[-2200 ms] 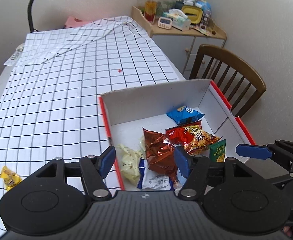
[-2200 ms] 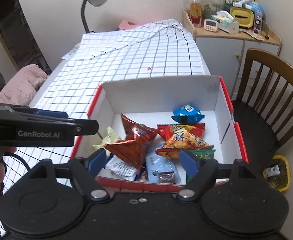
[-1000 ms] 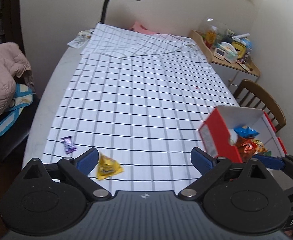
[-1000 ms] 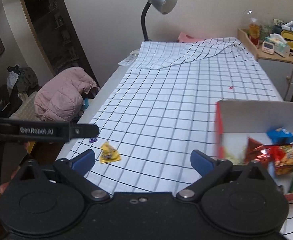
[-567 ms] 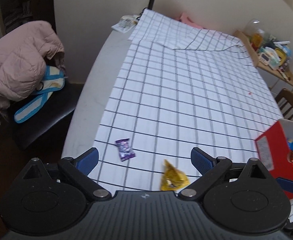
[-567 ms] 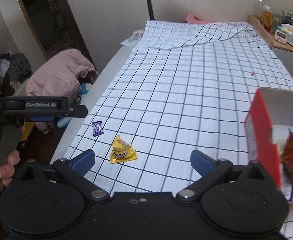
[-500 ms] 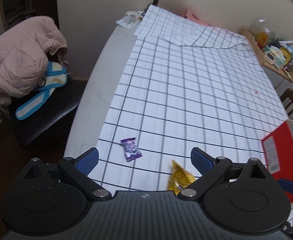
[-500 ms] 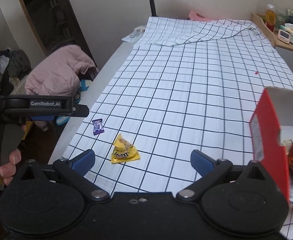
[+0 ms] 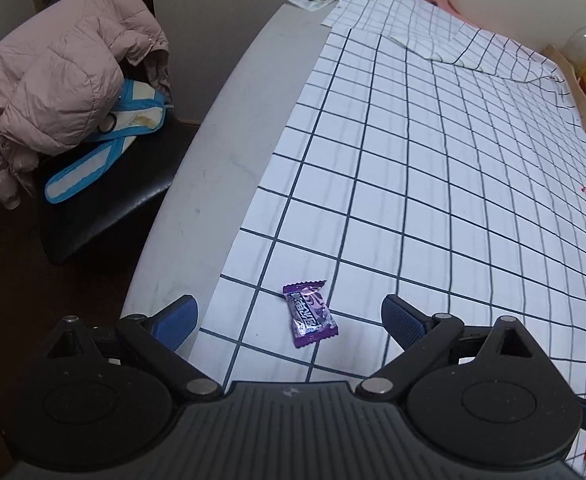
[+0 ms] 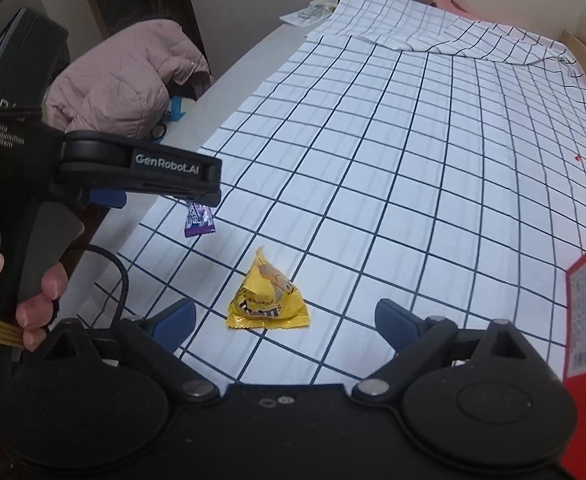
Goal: Organize snacks
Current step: 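Grasp purple candy with left tool while right grasps yellow candy pack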
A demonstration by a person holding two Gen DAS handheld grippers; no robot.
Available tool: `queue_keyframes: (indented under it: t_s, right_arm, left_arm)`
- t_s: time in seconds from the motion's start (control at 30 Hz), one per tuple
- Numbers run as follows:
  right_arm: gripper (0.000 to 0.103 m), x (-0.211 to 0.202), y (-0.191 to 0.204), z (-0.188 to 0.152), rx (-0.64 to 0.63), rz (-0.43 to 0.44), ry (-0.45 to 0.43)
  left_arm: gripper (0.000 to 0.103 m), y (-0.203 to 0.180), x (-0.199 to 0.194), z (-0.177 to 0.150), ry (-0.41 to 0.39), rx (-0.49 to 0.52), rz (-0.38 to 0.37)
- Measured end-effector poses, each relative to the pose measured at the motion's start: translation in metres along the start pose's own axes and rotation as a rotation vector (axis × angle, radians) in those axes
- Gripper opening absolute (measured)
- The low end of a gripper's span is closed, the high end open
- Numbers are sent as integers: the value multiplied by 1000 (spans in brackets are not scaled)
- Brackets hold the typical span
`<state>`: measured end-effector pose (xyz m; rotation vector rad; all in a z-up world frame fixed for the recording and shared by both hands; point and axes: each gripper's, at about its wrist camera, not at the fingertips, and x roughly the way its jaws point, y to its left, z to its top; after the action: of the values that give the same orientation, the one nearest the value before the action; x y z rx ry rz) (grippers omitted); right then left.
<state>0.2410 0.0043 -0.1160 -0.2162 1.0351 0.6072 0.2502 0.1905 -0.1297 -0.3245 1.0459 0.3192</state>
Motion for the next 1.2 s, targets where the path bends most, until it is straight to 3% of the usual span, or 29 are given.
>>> queue_keyframes:
  t_s: [0.13,0.27,0.47,0.53,0.63,0.77,0.87,0.97,1.0,1.2]
  right_arm:
    - [91,15,3,2,-24,-10,13]
    - [81,28,7,6,-40,-14,26]
    - [66,37,16,9,-91,-13,35]
    - [54,39,18,9,-100,-6,38]
    - [48,40,20,8,-111,-5,33]
    - [42,37,19,8,-108,-5,23]
    - [36,34,16,7,-88,-2,22]
    - [34,30,11,4,-57,2,14]
    - [26,27,9,3,-42,3,13]
    - [26,7,-5,-7,42,24,-9]
  left_arm:
    - [98,-1,9,0,-8,-8,29]
    - [79,-3,16,2,5,-17,35]
    - [61,-11,21,1,8,13,36]
    - [58,-11,21,1,4,20,35]
    - [53,-10,19,1,1,25,38]
    - [32,-9,17,1,-1,29,39]
    - [23,-7,17,3,10,23,27]
    - [23,-5,18,3,14,19,24]
    - [23,-4,18,3,15,18,23]
    - [22,0,15,0,25,8,16]
